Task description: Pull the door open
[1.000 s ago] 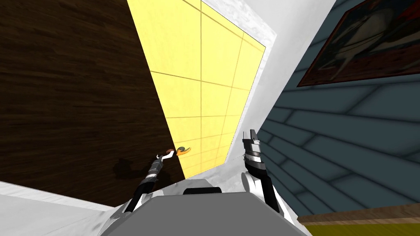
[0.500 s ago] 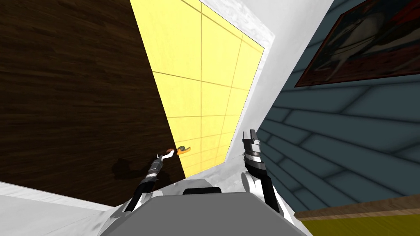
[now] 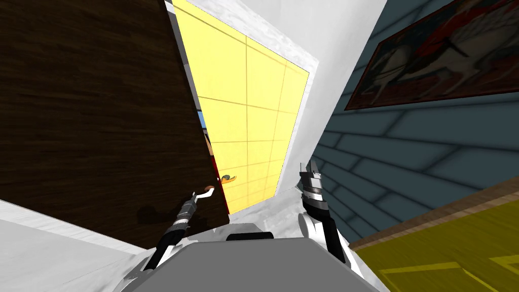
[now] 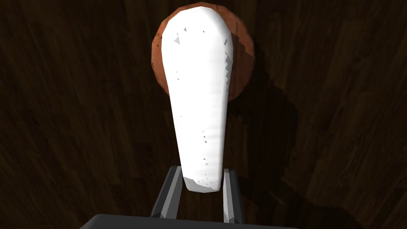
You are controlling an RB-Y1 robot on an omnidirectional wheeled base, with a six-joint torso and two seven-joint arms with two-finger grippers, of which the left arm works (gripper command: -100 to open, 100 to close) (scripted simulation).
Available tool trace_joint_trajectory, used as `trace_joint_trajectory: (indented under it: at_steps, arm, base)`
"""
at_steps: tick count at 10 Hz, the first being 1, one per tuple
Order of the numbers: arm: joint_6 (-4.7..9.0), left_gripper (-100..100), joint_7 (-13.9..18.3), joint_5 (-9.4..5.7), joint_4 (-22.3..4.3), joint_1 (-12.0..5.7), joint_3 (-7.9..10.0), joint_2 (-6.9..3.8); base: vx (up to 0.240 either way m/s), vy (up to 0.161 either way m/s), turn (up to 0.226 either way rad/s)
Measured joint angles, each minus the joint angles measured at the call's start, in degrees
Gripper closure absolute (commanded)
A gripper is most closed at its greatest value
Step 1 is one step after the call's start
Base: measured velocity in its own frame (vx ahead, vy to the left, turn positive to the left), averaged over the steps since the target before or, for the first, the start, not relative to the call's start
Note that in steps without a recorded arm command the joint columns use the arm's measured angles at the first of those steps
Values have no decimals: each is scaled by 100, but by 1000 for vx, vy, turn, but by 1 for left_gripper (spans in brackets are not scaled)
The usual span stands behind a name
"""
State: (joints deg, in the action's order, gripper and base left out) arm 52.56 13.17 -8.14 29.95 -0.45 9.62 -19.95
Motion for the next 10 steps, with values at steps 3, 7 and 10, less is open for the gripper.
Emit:
trace_joint_trajectory:
  at_steps: [3,7,10]
  arm:
    - [83,100,75,48,-233,-164,-21,-70]
    - [53,100,142,117,-169,-223,-92,-52]
    - [-15,100,149,163,23,-203,-148,13]
  base:
    - [-198,38,-159]
    - [-120,55,-130]
    - [-62,26,-64]
